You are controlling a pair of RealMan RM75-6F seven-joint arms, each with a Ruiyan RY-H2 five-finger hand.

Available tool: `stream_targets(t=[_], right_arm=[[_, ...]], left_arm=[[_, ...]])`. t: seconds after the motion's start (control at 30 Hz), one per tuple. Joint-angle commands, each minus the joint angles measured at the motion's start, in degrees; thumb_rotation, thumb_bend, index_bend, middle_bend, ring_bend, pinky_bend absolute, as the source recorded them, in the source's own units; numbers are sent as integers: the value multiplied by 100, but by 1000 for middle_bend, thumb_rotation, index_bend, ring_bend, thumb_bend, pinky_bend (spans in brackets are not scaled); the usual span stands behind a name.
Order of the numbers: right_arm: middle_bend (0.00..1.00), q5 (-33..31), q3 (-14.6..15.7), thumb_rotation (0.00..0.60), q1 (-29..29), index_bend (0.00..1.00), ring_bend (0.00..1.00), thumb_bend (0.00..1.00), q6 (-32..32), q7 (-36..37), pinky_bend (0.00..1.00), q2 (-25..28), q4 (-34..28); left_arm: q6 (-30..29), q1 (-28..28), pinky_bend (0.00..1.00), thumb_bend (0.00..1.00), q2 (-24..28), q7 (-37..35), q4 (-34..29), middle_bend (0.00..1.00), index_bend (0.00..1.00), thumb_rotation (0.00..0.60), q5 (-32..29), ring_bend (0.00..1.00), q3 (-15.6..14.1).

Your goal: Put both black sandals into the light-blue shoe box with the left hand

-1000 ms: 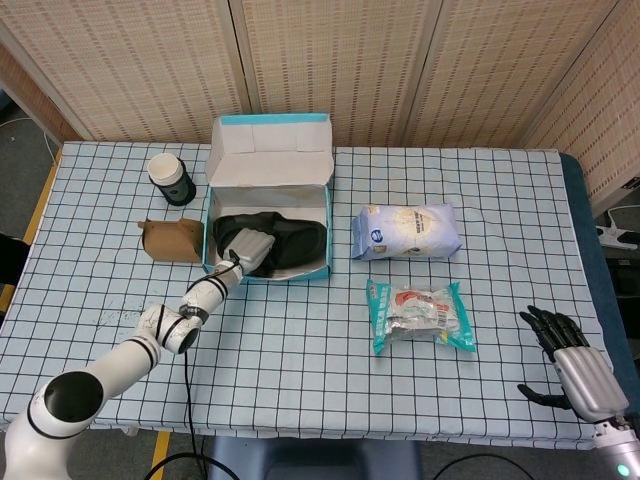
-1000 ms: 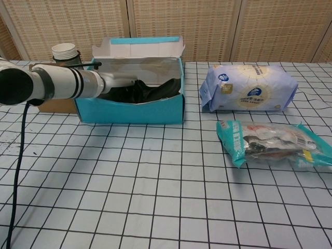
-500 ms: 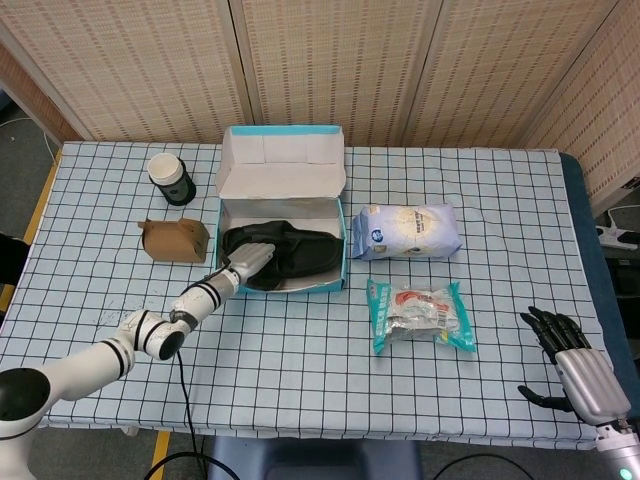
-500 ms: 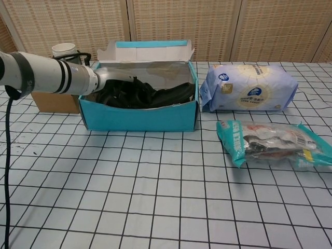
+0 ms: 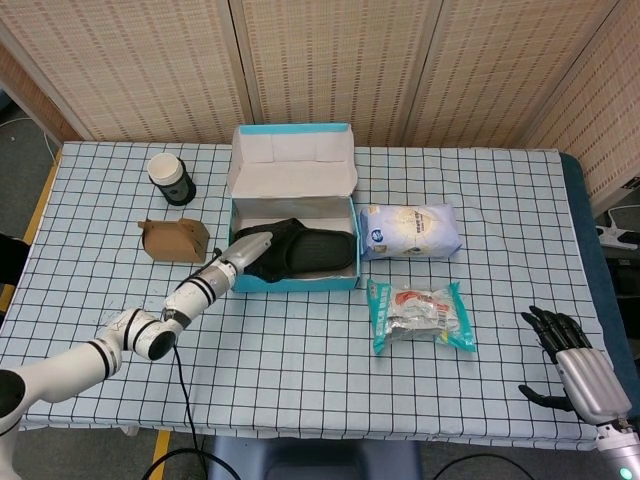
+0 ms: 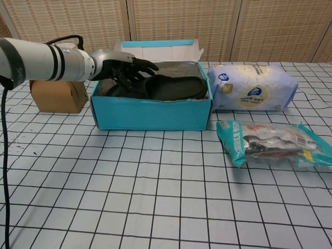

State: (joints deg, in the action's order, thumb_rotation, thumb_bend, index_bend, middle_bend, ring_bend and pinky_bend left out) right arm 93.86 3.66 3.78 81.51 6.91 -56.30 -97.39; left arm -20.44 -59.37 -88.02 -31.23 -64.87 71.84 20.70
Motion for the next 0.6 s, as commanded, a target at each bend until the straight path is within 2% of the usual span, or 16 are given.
stream_targets(t=[0.03, 0.23, 0.43, 0.6], right_arm=[[0, -8, -7, 600, -4, 0, 0, 74, 11, -11, 0, -4, 3], [0, -24, -20, 600, -12, 0, 0, 74, 26, -56, 0, -21, 8], [0, -45, -33, 600, -24, 0, 0, 74, 48, -76, 0, -32, -5], [0, -44, -32, 600, -25, 0, 0, 74, 47, -54, 0, -23, 1]], left_arm=[[-174, 68, 55, 391, 107, -209, -114, 0, 0, 600, 171, 0, 53], [-608, 177, 54, 389, 295, -471, -342, 0, 0, 600, 454, 0, 18], [-321, 171, 56, 391, 478, -736, -562, 0, 0, 600, 541, 11, -267], [-302, 116, 54, 391, 317, -850, -417, 0, 0, 600, 680, 0, -449]])
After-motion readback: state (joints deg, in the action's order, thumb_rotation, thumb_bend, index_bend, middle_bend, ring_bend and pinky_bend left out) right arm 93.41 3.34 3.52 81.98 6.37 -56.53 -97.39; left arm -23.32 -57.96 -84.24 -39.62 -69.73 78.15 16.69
